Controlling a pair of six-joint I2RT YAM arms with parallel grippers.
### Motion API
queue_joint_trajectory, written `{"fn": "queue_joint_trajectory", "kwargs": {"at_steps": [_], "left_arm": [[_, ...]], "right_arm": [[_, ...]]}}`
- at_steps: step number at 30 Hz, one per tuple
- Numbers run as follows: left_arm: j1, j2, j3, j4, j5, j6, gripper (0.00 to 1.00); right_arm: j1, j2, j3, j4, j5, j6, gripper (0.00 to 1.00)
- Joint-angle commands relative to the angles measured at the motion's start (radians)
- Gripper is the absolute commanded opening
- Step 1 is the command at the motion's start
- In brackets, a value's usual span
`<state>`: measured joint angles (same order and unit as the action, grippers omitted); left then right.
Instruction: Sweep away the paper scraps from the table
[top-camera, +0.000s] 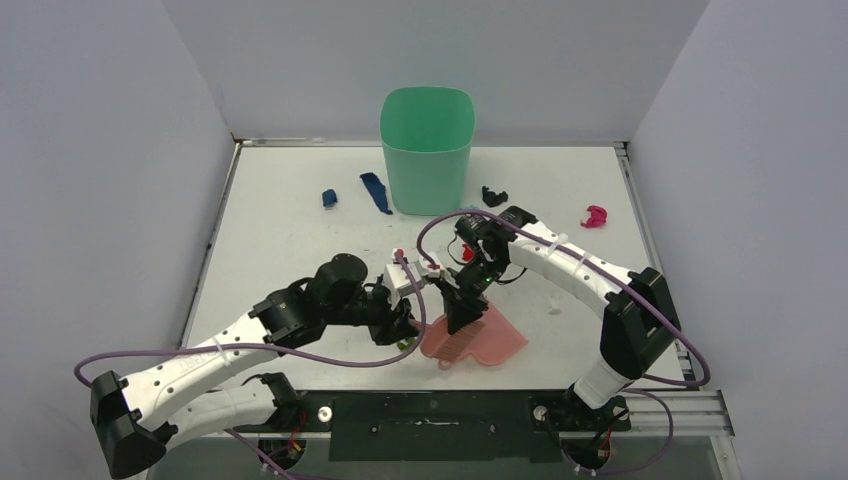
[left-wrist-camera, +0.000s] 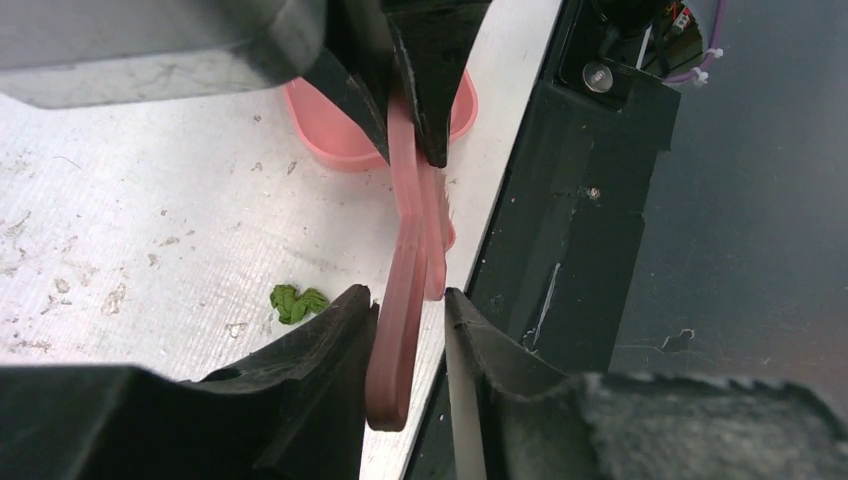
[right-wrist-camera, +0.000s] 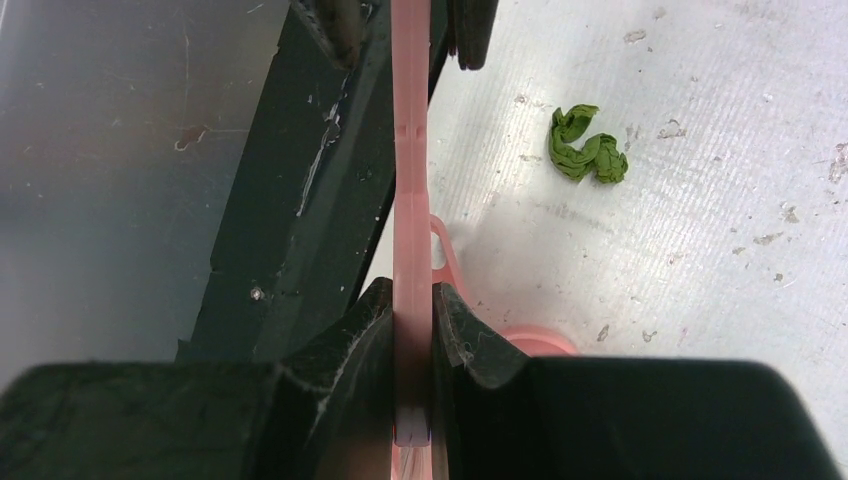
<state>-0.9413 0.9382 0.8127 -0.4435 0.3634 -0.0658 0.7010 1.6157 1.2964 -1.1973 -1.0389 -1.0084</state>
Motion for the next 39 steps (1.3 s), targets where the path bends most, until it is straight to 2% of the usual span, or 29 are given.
{"fn": "queue_joint_trajectory", "kwargs": {"at_steps": [1, 4, 12, 14, 16, 17, 18, 20, 23, 25, 28, 31, 33, 34, 39], "left_arm": [[-0.004, 0.003, -0.006, 0.077, -0.005, 0.009, 0.24], [-0.005, 0.031, -0.004, 0.074, 0.015, 0.009, 0.15], [-0.007, 0.034, -0.010, 0.104, 0.030, 0.000, 0.05], [-0.007, 0.027, -0.015, 0.114, 0.029, -0.011, 0.02], [-0.008, 0.012, -0.023, 0.115, 0.016, -0.022, 0.01], [-0.006, 0.003, -0.024, 0.108, 0.004, -0.026, 0.00], [-0.006, -0.009, -0.024, 0.097, -0.007, -0.028, 0.00], [-0.007, -0.035, -0.023, 0.073, -0.036, -0.030, 0.00], [-0.005, -0.082, -0.013, 0.027, -0.100, -0.024, 0.00], [-0.005, -0.106, -0.008, -0.009, -0.166, -0.020, 0.00], [0.002, -0.146, -0.018, -0.037, -0.325, -0.050, 0.00], [0.016, -0.179, -0.052, -0.019, -0.490, -0.071, 0.00], [0.024, -0.209, -0.087, 0.018, -0.584, -0.099, 0.00], [0.028, -0.227, -0.099, 0.032, -0.619, -0.110, 0.00], [0.110, -0.351, -0.161, 0.073, -0.707, -0.159, 0.00]], "right_arm": [[0.003, -0.003, 0.047, -0.025, -0.073, -0.048, 0.05], [0.003, -0.005, 0.049, -0.024, -0.076, -0.048, 0.05], [0.003, -0.002, 0.044, -0.017, -0.073, -0.046, 0.05], [0.002, -0.003, 0.041, -0.007, -0.068, -0.037, 0.10], [-0.002, -0.013, 0.033, 0.013, -0.059, -0.009, 0.17], [-0.005, -0.022, 0.027, 0.043, -0.051, 0.036, 0.26], [-0.012, -0.035, 0.017, 0.086, -0.038, 0.095, 0.39], [-0.034, -0.071, -0.003, 0.142, -0.024, 0.152, 0.53], [-0.065, -0.127, -0.019, 0.203, 0.019, 0.232, 0.62], [-0.095, -0.175, -0.039, 0.268, 0.061, 0.317, 0.63], [-0.133, -0.245, -0.096, 0.415, 0.213, 0.463, 0.65], [-0.138, -0.313, -0.163, 0.508, 0.396, 0.573, 0.71], [-0.140, -0.345, -0.169, 0.500, 0.461, 0.559, 0.77], [-0.151, -0.329, -0.142, 0.444, 0.466, 0.524, 0.78], [-0.267, -0.252, -0.122, 0.286, 0.522, 0.358, 0.76]]}}
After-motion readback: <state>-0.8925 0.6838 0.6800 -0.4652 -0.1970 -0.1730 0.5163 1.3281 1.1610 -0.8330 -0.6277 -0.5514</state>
